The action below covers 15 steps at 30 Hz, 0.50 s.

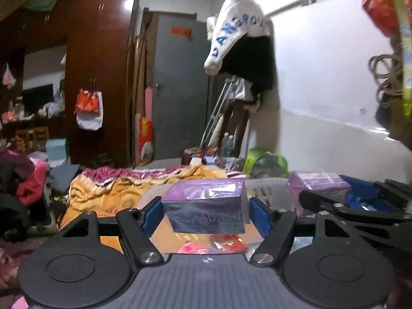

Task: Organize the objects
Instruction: 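Carry both boxes over the white basket and open both grippers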

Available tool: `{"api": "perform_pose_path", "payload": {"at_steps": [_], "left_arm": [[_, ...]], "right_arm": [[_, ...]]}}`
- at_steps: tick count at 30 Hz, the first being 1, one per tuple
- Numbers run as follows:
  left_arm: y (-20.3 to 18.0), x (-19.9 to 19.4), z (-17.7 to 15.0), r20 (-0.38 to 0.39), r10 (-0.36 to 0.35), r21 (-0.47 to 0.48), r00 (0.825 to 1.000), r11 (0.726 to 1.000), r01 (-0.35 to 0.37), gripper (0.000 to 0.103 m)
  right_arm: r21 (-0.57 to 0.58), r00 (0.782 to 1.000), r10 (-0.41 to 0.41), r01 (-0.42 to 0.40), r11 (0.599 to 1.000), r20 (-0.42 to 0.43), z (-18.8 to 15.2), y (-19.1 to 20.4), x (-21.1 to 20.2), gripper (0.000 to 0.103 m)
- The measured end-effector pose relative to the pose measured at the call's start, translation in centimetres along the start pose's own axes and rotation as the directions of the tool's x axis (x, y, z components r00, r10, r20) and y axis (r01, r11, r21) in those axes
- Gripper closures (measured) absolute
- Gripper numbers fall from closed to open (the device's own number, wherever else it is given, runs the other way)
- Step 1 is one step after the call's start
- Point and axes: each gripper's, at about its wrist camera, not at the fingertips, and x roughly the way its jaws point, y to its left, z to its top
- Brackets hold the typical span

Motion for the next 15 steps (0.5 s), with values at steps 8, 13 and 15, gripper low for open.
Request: {"api": "perform_pose_path", "payload": {"at_steps": [8, 13, 15], "left_arm": [[0.7, 1.2, -1.7, -0.020, 0.028, 0.001, 0.999, 1.000, -0.028, 0.014], [0.2, -4.6, -5.7, 0.023, -0.024, 0.018, 0.999, 1.000, 0.023, 0.009], [0.2, -6.5, -8.6, 0.029, -0.014, 0.015, 0.999, 1.000, 0.014, 0.009]], "right_arm": [[-0.014, 0.999, -0.031, 0.031, 0.999, -0.009, -2.5, -0.9, -1.4, 0.000], [0.112, 0.999, -0.043, 0.043, 0.993, -0.007, -5.1, -2.1, -5.8, 0.000], [0.152, 0.996, -0.075, 0.081, 0.985, -0.045, -6.9, -2.2, -7.1, 0.000]]}}
